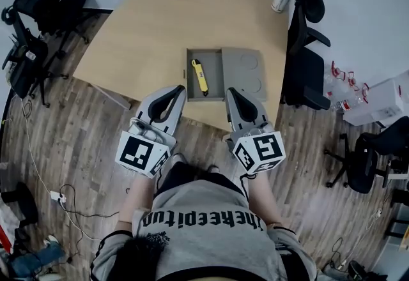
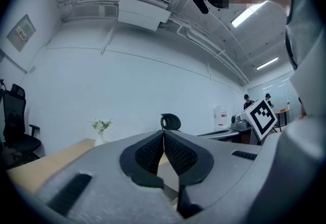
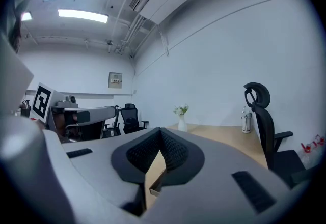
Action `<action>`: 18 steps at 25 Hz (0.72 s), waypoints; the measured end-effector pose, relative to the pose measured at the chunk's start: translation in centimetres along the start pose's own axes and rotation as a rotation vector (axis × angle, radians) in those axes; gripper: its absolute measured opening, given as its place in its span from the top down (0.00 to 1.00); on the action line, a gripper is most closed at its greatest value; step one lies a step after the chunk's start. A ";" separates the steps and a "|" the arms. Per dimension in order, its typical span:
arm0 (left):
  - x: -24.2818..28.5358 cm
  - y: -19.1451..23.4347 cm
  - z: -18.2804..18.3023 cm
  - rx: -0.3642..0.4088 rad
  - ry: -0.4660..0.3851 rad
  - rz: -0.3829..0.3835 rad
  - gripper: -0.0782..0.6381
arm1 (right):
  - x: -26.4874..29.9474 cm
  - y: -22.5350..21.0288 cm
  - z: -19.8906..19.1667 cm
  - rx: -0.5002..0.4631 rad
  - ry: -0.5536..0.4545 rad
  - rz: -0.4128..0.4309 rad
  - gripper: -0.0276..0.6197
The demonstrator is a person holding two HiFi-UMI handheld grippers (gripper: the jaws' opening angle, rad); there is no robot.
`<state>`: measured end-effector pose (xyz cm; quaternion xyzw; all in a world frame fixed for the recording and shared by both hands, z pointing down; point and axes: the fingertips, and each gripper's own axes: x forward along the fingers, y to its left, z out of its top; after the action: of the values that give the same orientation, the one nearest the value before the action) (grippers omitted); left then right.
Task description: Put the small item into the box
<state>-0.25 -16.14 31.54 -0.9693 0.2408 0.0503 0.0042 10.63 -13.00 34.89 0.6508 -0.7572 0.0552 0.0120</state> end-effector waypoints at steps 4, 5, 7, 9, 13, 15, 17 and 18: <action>-1.2 -0.7 0.6 0.012 -0.011 0.058 0.87 | -0.8 0.5 0.4 -0.008 -0.008 0.048 0.95; -1.5 -1.0 0.7 0.014 -0.012 0.071 0.87 | -1.1 0.6 0.4 -0.009 -0.010 0.059 0.95; -2.1 -1.6 0.8 0.019 -0.015 0.098 0.87 | -1.7 0.8 0.5 -0.013 -0.013 0.080 0.95; -2.7 -2.2 1.0 0.022 -0.020 0.122 0.87 | -2.3 0.9 0.6 -0.015 -0.017 0.100 0.95; -3.6 -3.7 1.3 0.029 -0.028 0.162 0.87 | -3.7 1.1 0.7 -0.018 -0.022 0.134 0.95; -4.0 -4.5 1.4 0.034 -0.031 0.180 0.87 | -4.4 1.1 0.8 -0.023 -0.024 0.151 0.95; -4.4 -5.4 1.5 0.038 -0.034 0.196 0.87 | -5.2 1.2 0.8 -0.026 -0.026 0.168 0.95; -4.6 -5.8 1.6 0.041 -0.035 0.204 0.87 | -5.5 1.2 0.8 -0.027 -0.027 0.176 0.95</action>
<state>-1.75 -8.83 30.30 -0.9383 0.3393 0.0627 0.0229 10.32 -7.47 33.53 0.5820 -0.8123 0.0371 0.0059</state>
